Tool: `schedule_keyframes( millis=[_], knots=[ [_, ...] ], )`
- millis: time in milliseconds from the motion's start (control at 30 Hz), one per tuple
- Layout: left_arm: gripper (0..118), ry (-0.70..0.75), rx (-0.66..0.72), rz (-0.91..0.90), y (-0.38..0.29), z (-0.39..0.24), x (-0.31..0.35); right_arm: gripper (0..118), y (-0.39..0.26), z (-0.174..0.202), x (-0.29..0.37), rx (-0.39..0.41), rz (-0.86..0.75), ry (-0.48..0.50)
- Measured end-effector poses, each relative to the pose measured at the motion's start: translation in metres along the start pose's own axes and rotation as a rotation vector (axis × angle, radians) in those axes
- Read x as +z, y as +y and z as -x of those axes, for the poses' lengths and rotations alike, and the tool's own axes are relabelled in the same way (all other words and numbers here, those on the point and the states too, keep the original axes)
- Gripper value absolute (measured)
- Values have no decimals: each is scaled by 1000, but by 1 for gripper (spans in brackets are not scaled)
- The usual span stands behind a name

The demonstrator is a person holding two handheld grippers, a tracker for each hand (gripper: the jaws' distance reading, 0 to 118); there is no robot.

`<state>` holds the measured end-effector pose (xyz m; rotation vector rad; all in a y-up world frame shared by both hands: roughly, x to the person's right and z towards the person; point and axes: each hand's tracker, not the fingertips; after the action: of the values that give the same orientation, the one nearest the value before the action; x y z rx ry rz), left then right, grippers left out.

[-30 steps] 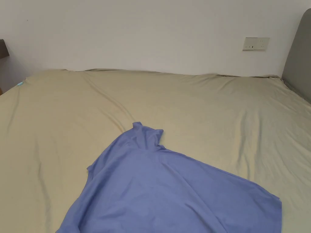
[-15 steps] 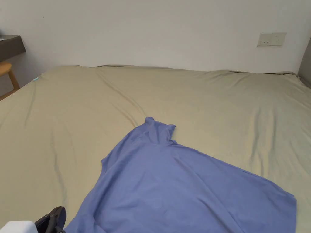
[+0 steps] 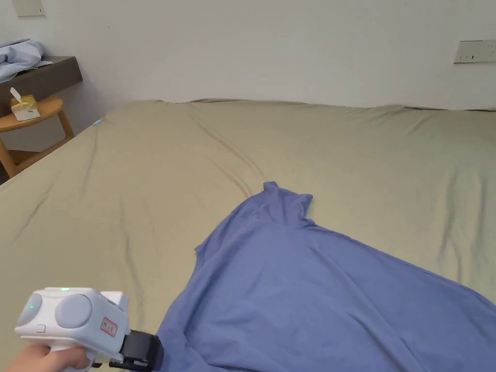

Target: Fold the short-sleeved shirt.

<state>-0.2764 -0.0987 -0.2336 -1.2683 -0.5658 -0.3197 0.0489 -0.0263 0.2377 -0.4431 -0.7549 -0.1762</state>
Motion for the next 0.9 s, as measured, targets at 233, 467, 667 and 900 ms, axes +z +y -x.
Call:
schedule_keyframes(
  millis=[233, 467, 667, 900],
  knots=[
    [3, -187, 149, 0, -21, 5, -19, 2, -4, 1, -5, 9, 38, -10],
    [1, -165, 62, -171, -24, -10, 29, 12, -3, -5, -6, 17, 62, -16],
    [1, -183, -2, -240, -29, -31, 69, 118, -9, -50, -44, -126, 469, 78],
    [1, -165, -31, -228, -37, -44, 63, 101, -56, -74, -82, -106, 628, 76]
  ],
)
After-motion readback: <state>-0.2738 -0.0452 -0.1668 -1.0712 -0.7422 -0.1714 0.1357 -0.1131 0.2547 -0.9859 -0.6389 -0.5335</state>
